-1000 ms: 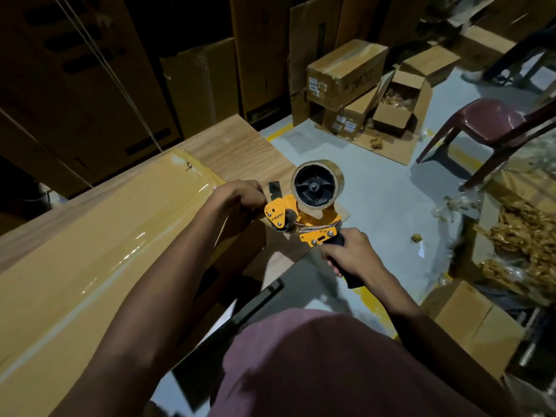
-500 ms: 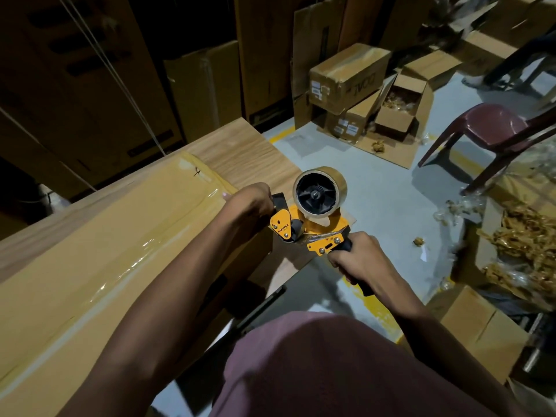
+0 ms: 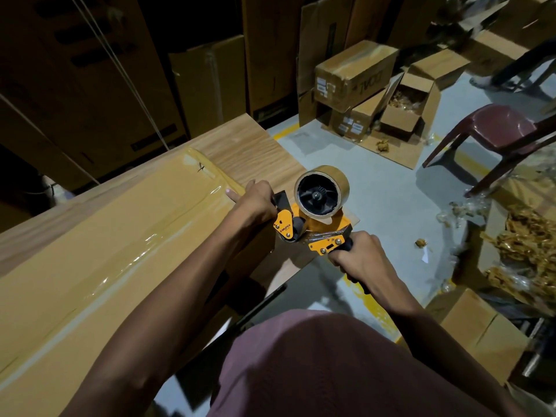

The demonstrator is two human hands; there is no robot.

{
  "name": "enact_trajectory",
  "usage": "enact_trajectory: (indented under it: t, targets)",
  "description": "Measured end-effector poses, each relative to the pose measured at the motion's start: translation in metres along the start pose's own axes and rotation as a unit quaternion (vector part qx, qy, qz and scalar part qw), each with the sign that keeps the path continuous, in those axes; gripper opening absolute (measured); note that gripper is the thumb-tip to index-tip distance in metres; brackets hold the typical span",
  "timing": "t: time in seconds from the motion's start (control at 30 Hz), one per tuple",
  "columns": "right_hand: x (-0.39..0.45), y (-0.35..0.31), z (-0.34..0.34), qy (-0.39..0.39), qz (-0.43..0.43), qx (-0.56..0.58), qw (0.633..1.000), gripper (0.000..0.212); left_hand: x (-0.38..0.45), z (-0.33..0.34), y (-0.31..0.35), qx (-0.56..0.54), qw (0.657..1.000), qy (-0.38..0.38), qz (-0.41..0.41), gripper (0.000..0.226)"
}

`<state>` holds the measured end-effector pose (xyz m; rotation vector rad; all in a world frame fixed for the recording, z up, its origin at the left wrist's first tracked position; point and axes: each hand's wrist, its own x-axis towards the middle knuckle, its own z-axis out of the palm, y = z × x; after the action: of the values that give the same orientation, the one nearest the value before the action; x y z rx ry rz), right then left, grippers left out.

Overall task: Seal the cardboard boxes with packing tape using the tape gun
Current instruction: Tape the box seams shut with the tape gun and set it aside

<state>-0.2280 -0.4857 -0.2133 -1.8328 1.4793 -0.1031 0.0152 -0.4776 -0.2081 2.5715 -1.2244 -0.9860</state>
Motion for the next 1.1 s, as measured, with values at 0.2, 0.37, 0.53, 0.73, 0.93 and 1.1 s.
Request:
enact_trajectory:
  t: [0.2, 0.37, 0.53, 0.73, 0.93, 1.1]
  targets:
    - [-0.002, 0.001, -0.001, 0.01, -0.013, -0.001, 1.0, 0.033, -0.004, -0.002, 0.002, 0.006, 1.0, -0.024, -0.014, 0.026]
    - [-0.007, 0.009, -0.004, 0.053, -0.051, -0.026, 0.997, 0.039, -0.003, -0.018, 0.008, 0.138, 0.987, -0.08, 0.01, 0.063]
    - [-0.005, 0.008, -0.007, 0.061, -0.054, -0.045, 0.996, 0.038, 0.005, -0.022, 0.006, 0.196, 0.973, -0.122, 0.027, 0.059]
    - [-0.003, 0.009, -0.008, 0.053, -0.059, -0.036, 0.996, 0.038, 0.009, -0.023, 0.009, 0.201, 0.969, -0.138, 0.029, 0.053]
    - [0.001, 0.012, -0.007, 0.04, -0.058, -0.021, 0.997, 0.031, 0.006, -0.023, 0.009, 0.132, 0.981, -0.141, 0.009, 0.047]
    - [-0.001, 0.011, -0.008, 0.022, -0.056, 0.005, 0.998, 0.028, -0.001, -0.023, 0.008, 0.078, 0.99, -0.114, -0.007, 0.053]
